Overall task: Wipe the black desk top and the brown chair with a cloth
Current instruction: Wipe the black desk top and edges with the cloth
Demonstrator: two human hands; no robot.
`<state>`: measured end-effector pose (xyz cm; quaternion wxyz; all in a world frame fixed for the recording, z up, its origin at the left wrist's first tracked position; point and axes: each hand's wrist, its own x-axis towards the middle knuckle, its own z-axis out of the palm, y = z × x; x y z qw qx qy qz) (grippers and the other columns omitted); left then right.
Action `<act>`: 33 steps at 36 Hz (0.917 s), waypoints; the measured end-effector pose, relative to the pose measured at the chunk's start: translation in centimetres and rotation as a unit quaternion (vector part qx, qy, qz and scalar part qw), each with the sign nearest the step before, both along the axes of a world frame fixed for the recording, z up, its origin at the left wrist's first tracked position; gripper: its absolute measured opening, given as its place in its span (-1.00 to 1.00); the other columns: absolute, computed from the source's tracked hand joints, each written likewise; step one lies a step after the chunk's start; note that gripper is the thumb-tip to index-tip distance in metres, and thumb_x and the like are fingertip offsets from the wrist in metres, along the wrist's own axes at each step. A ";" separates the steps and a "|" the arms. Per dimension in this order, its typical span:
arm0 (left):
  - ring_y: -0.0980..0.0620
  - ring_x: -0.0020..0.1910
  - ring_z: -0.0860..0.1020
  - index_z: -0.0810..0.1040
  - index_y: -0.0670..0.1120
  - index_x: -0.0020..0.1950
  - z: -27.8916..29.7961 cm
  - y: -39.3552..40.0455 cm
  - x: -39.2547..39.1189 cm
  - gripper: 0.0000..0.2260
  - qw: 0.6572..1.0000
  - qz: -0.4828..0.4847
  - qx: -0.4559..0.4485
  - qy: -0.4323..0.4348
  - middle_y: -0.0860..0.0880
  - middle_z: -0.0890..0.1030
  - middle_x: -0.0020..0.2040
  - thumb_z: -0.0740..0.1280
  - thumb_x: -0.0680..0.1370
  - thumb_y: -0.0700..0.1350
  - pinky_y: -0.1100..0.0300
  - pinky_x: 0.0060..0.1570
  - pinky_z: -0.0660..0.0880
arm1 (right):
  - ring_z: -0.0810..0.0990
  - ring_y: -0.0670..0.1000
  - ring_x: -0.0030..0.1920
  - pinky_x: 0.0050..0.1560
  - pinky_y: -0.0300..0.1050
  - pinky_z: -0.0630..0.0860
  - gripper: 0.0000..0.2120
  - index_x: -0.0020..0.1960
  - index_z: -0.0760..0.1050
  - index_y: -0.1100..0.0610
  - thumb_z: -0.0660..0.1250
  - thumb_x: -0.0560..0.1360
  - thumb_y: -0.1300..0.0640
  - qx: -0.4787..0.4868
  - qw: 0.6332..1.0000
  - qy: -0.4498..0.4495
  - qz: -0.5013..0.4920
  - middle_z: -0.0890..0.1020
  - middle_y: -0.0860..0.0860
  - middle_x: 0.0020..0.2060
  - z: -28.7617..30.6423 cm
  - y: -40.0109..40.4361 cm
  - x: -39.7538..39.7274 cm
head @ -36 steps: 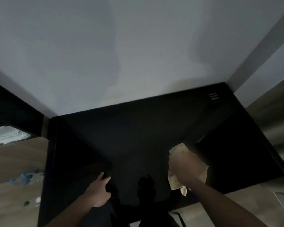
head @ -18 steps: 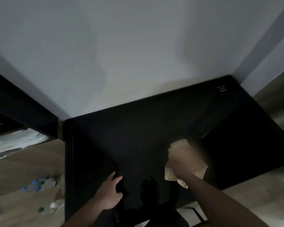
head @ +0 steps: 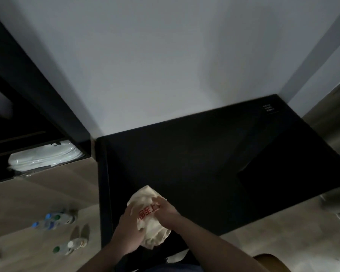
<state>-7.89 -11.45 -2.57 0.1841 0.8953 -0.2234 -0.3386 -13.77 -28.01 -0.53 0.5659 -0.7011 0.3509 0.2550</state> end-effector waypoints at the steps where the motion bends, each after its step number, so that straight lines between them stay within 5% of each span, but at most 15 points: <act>1: 0.06 0.47 0.36 0.13 0.17 0.61 -0.1 -0.2 -0.3 -0.29 1.000 -0.006 -0.002 0.000 0.05 0.14 0.62 0.37 0.53 -0.08 0.17 0.32 0.48 | 0.43 0.00 0.40 0.41 -0.09 0.41 -0.49 0.51 0.34 -0.18 0.16 0.60 0.13 -0.010 1.000 -0.006 -0.021 0.35 -0.06 0.51 0.1 -0.7 -0.7; 9: -0.23 0.63 -0.12 -0.20 0.09 0.66 -1.2 -2.8 -1.0 -0.14 0.991 -0.085 0.102 0.013 -0.11 -0.31 0.64 0.31 0.59 0.22 -0.07 0.53 0.25 | 0.10 0.08 0.60 0.53 0.01 0.26 -0.29 0.62 0.10 -0.13 0.29 0.56 0.17 -0.168 0.985 0.036 0.034 0.00 -0.05 0.63 0.0 -9.6 -6.9; 13: -0.27 0.63 -0.07 -0.05 0.10 0.67 -1.9 -4.4 0.0 -0.23 0.993 -0.046 0.109 -0.013 -0.11 -0.20 0.66 0.30 0.58 0.19 -0.23 0.53 0.18 | -0.09 0.13 0.62 0.57 0.08 0.14 -0.24 0.64 -0.01 -0.13 0.28 0.56 0.12 -0.218 0.974 0.061 0.033 -0.10 -0.07 0.64 -0.5 -13.5 -9.4; 17: -0.32 0.61 -0.23 -0.29 0.10 0.65 -3.6 -5.8 3.4 -0.24 0.983 -0.074 0.169 -0.013 -0.13 -0.40 0.61 0.13 0.64 0.23 -0.25 0.56 0.10 | -0.21 0.19 0.62 0.57 0.11 0.08 -0.21 0.65 -0.09 -0.09 0.26 0.55 0.12 -0.236 0.967 0.077 0.054 -0.19 -0.05 0.63 -0.4 -16.7 -10.6; 22: -0.29 0.62 -0.08 -0.02 0.13 0.67 -3.1 -8.6 7.4 -0.29 0.982 -0.032 0.186 -0.014 -0.11 -0.21 0.66 0.28 0.62 0.13 -0.28 0.53 0.17 | -0.26 0.22 0.61 0.59 0.15 0.03 -0.19 0.65 -0.13 -0.11 0.24 0.54 0.08 -0.239 0.962 0.085 0.103 -0.25 -0.05 0.62 -0.8 -20.8 -10.6; 28: -0.33 0.60 -0.27 -0.38 0.01 0.62 -4.1 -12.3 11.7 -0.26 0.959 -0.017 0.281 0.000 -0.27 -0.41 0.58 0.07 0.68 0.20 -0.19 0.57 -0.04 | -0.28 0.21 0.61 0.57 0.25 0.02 -0.15 0.65 -0.15 -0.12 0.26 0.51 0.05 -0.252 0.948 0.090 0.172 -0.27 -0.05 0.62 -1.8 -25.4 -10.0; 33: -0.36 0.59 -0.15 -0.35 0.15 0.62 -5.3 -13.1 12.7 -0.17 0.956 0.039 0.291 0.018 -0.14 -0.51 0.55 0.20 0.61 0.23 -0.19 0.50 0.23 | -0.29 0.22 0.60 0.58 0.25 -0.04 -0.18 0.65 -0.20 -0.11 0.24 0.57 0.05 -0.239 0.940 0.106 0.219 -0.30 -0.04 0.61 -2.3 -27.8 -9.4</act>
